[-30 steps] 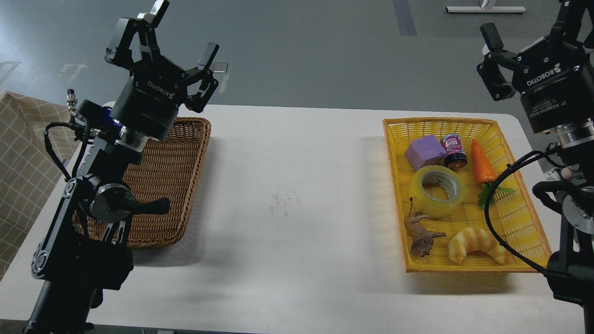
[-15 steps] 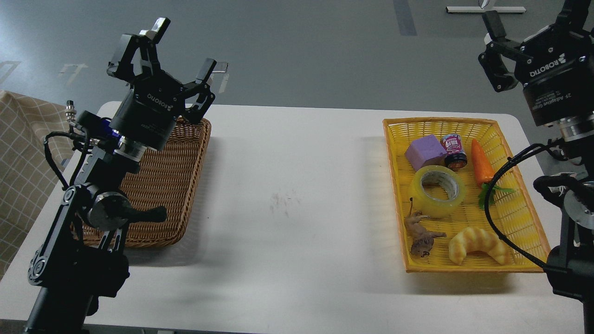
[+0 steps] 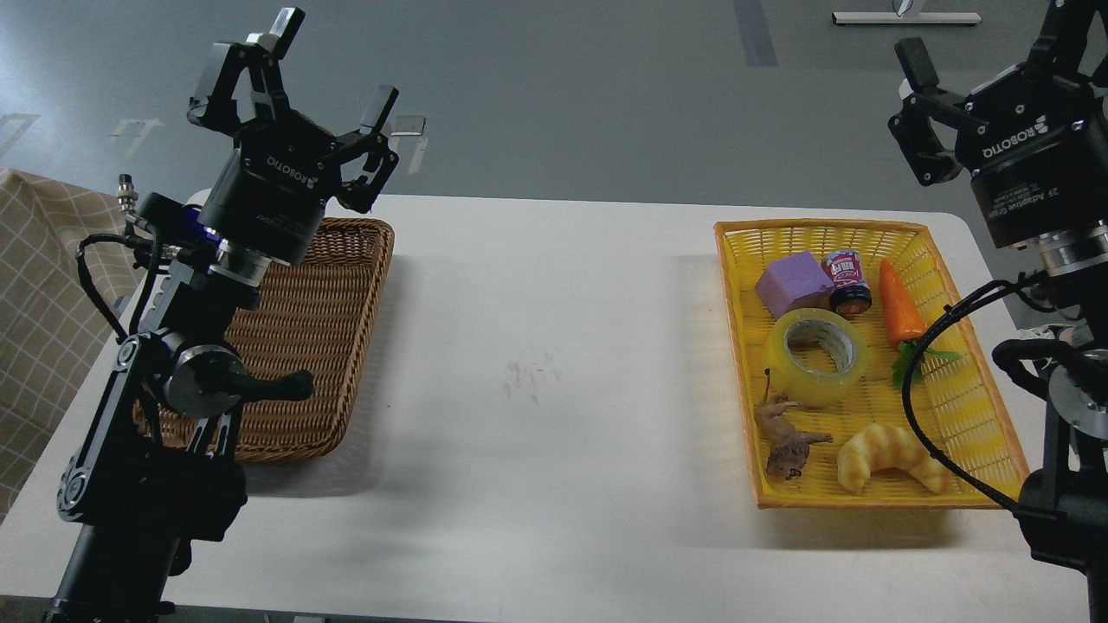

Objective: Place and transfer tape with both arms

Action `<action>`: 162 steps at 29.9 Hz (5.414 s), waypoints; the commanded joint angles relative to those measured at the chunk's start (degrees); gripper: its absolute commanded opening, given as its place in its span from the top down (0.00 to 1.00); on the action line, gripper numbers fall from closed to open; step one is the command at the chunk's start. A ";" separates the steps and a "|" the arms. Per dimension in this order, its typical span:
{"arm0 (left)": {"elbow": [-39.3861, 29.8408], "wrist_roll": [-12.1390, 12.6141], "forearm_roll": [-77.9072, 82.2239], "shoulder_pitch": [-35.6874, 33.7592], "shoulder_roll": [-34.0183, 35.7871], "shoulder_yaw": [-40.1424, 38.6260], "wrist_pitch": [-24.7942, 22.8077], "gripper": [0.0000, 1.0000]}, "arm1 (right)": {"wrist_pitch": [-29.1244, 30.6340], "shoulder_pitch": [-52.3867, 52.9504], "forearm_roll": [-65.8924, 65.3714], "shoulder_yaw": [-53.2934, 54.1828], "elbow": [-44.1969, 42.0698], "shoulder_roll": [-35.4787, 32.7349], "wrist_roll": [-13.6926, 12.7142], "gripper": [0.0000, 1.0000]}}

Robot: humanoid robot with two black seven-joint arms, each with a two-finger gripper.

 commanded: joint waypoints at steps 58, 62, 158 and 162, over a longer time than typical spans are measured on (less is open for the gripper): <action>0.00 4.13 -3.08 -1.78 1.22 -0.52 1.19 0.02 | 7.87 -0.46 -22.82 -3.94 -2.69 -26.76 0.97 0.00; 0.00 4.22 -2.99 -1.60 0.96 -0.35 1.72 0.02 | 7.87 -0.98 -32.51 -4.39 -3.12 -32.92 1.14 0.00; -2.99 4.13 -3.08 2.61 2.37 -2.20 2.95 0.02 | 7.87 -1.95 -74.39 -29.17 -17.62 -22.39 -4.83 0.11; -2.99 4.13 -3.08 2.62 2.37 -2.20 2.95 0.02 | 7.87 -1.95 -74.39 -29.61 -18.50 -22.21 -4.83 0.13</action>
